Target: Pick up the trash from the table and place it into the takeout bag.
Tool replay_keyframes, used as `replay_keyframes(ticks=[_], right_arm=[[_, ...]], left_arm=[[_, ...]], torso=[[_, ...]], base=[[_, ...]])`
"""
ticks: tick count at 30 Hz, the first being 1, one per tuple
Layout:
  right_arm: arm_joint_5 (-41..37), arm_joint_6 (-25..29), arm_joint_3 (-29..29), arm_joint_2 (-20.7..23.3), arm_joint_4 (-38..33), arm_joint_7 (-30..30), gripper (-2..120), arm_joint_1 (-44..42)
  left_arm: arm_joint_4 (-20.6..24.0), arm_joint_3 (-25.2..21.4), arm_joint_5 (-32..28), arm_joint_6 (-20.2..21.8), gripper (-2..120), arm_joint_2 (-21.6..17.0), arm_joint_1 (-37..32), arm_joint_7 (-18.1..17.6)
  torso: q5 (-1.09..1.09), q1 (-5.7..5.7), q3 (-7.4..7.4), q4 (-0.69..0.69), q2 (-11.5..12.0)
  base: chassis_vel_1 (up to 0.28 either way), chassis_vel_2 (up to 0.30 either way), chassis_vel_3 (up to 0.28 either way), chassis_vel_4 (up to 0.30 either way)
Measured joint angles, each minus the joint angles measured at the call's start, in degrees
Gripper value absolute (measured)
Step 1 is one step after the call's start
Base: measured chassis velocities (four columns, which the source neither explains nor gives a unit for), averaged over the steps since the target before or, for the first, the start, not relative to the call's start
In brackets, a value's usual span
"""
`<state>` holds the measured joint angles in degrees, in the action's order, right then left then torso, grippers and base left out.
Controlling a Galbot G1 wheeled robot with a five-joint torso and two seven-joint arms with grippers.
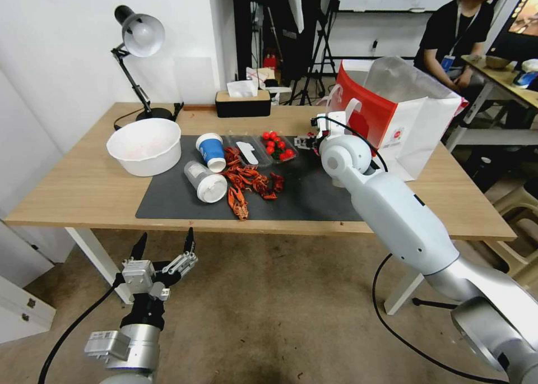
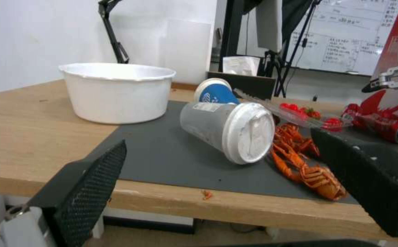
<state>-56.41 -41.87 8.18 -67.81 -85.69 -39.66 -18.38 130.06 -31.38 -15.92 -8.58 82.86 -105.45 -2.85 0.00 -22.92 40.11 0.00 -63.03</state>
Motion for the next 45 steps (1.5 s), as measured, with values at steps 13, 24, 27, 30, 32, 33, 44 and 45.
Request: replay_keyframes(ticks=[13, 24, 27, 30, 32, 33, 44, 45], right_arm=[[-2.1, 0.0, -0.5, -2.0, 5.6, -0.2, 100, 2.4], [-3.0, 0.0, -0.3, -3.6, 9.7, -0.2, 100, 4.4], [-3.1, 0.0, -0.3, -4.0, 10.4, -0.2, 100, 4.6], [-3.2, 0.0, -0.3, -4.4, 11.2, -0.2, 100, 4.8], [-3.2, 0.0, -0.3, -4.7, 11.9, -0.2, 100, 4.9], [-3.2, 0.0, -0.3, -4.8, 12.4, -0.2, 100, 5.1], [-3.4, 0.0, -0.4, -5.7, 14.8, -0.2, 100, 5.8], [-3.3, 0.0, -0.5, -5.8, 15.1, -0.2, 100, 5.9]], left_arm=[[-0.2, 0.0, 0.0, 0.0, 100, -0.1, 0.1, 0.0], [-0.5, 0.0, -0.1, 0.0, 100, -0.1, 0.2, 0.0], [-0.6, 0.1, -0.1, 0.0, 100, -0.1, 0.3, 0.0], [-0.6, 0.2, -0.1, 0.0, 100, 0.0, 0.3, 0.0], [-0.7, 0.2, -0.1, 0.0, 100, 0.0, 0.3, 0.0], [-0.7, 0.2, -0.1, 0.0, 100, 0.0, 0.2, 0.0], [-0.7, 0.3, 0.0, -0.1, 100, 0.0, 0.1, 0.0], [-0.7, 0.3, 0.0, -0.1, 100, 0.0, 0.1, 0.0]], torso=[[0.0, 0.01, 0.0, 0.0, 0.0], [-0.01, 0.01, 0.0, 0.0, 0.0], [-0.01, 0.01, 0.0, 0.0, 0.0], [-0.01, 0.01, 0.0, 0.0, 0.0], [0.0, 0.0, 0.0, 0.0, 0.0], [0.0, 0.01, 0.0, 0.0, 0.0], [0.0, 0.0, 0.0, 0.0, 0.0], [-0.01, 0.0, 0.0, 0.0, 0.0]], base=[[0.0, 0.0, 0.0, 0.0], [0.0, 0.0, 0.0, 0.0], [0.0, 0.0, 0.0, 0.0], [0.0, 0.0, 0.0, 0.0], [0.0, 0.0, 0.0, 0.0], [0.0, 0.0, 0.0, 0.0], [0.0, 0.0, 0.0, 0.0], [0.0, 0.0, 0.0, 0.0]])
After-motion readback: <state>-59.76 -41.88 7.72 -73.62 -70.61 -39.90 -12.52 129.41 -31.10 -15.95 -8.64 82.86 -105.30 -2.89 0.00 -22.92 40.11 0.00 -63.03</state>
